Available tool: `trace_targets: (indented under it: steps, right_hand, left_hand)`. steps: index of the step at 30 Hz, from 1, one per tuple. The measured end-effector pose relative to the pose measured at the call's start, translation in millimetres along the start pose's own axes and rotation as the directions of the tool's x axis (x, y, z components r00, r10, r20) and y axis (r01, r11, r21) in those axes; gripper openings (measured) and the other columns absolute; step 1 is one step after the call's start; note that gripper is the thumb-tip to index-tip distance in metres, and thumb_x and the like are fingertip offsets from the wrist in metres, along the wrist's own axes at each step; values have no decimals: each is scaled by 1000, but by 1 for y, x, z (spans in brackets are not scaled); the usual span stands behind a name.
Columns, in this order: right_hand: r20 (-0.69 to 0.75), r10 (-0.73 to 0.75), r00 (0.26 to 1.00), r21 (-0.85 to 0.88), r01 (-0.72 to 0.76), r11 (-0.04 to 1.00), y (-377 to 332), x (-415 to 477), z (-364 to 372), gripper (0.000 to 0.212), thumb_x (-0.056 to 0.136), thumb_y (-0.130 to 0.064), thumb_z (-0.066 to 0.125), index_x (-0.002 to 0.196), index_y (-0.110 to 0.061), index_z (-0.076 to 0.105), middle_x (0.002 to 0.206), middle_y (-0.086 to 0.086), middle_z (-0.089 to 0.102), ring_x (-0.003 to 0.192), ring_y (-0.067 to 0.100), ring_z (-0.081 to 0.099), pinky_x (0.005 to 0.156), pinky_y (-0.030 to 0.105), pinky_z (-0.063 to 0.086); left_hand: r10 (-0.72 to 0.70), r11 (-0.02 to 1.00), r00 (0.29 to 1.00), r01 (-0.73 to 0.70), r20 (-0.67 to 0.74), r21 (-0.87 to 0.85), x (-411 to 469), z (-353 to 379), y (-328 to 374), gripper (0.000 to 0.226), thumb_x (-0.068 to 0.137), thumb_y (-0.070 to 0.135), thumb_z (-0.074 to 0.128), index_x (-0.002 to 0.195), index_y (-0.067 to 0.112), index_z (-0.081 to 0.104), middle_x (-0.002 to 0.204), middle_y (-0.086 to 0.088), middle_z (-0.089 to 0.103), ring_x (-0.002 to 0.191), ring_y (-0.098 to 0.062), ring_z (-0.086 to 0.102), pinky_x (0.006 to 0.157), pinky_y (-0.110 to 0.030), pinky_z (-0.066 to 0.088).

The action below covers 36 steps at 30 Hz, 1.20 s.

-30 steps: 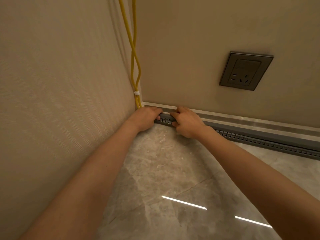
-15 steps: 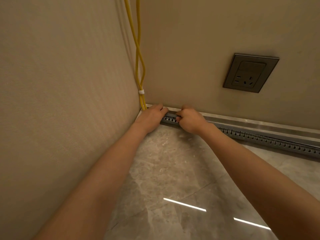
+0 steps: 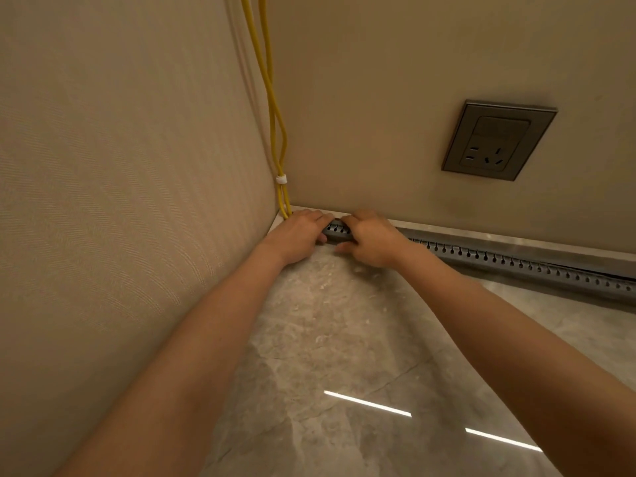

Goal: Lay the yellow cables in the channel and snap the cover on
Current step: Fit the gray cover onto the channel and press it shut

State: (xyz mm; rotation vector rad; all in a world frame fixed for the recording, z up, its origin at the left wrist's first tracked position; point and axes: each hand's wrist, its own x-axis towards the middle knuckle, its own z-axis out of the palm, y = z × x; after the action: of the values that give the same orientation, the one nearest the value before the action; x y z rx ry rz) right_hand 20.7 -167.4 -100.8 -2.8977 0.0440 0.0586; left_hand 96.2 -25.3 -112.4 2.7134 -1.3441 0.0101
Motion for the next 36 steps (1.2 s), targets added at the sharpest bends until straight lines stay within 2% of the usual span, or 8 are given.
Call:
trace_targets:
  steps: [6, 15, 19, 23, 27, 29, 32, 36]
  right_hand:
    - [-117, 72, 990, -53, -79, 995, -12, 2, 4, 31, 88, -16, 51, 113, 0, 59, 116, 22, 60, 107, 38, 56, 82, 36, 45]
    - [-101, 80, 992, -144, -95, 985, -20, 0, 3, 28, 87, -13, 51, 111, -2, 62, 112, 20, 64, 104, 36, 59, 82, 36, 46]
    - [-84, 41, 996, -72, -47, 996, -13, 0, 3, 30, 89, -17, 52, 114, -5, 60, 113, 19, 63, 104, 36, 58, 79, 35, 46]
    - [-33, -12, 999, 9, 12, 1000, 7, -9, -5, 37, 87, -28, 57, 122, -15, 58, 112, 13, 65, 101, 33, 59, 74, 33, 45]
    - [86, 52, 995, 20, -54, 998, 28, -19, -17, 29, 85, -32, 58, 105, -13, 64, 102, 13, 66, 88, 29, 58, 68, 32, 42]
    - [157, 84, 984, 60, -94, 994, 38, -25, -24, 32, 87, -35, 58, 103, -9, 65, 100, 16, 65, 86, 28, 56, 69, 32, 40]
    - [228, 126, 966, 73, -146, 987, 45, -34, -30, 37, 90, -35, 56, 113, -7, 63, 104, 14, 63, 96, 28, 57, 75, 29, 39]
    - [142, 93, 986, -69, -83, 994, 41, -45, -26, 40, 86, -28, 60, 120, -7, 53, 121, 14, 58, 109, 31, 55, 85, 34, 45]
  left_hand:
    - [-15, 999, 1000, 14, -21, -43, 1, -2, 0, 42, 90, 3, 52, 132, 5, 52, 131, -13, 59, 119, -26, 56, 95, -32, 41]
    - [-52, 999, 997, 52, -53, -1, -2, 1, 3, 32, 90, 7, 50, 121, 7, 57, 119, -12, 65, 111, -30, 59, 85, -34, 42]
    - [-44, 999, 997, 42, -65, -35, -2, 3, 1, 38, 92, 10, 51, 130, 7, 53, 126, -14, 61, 116, -28, 56, 93, -33, 39]
    - [-41, 996, 999, 38, -33, -75, -5, 0, 0, 43, 94, 13, 52, 136, 7, 49, 130, -14, 57, 121, -28, 51, 100, -30, 35]
    - [-57, 995, 998, 53, -36, -88, -9, -6, 0, 42, 91, 17, 58, 132, 8, 54, 126, -11, 58, 121, -26, 52, 100, -29, 36]
    - [-64, 995, 997, 60, -44, -81, -10, -8, 1, 42, 87, 18, 63, 127, 9, 58, 124, -9, 60, 119, -25, 53, 100, -33, 41]
    - [-69, 996, 997, 66, -38, -65, -13, -10, 3, 40, 83, 18, 67, 121, 9, 59, 122, -8, 60, 117, -25, 54, 98, -33, 42]
    - [-89, 994, 995, 86, -38, -64, -15, -13, 8, 41, 83, 24, 68, 119, 11, 55, 123, -8, 57, 114, -25, 53, 96, -34, 43]
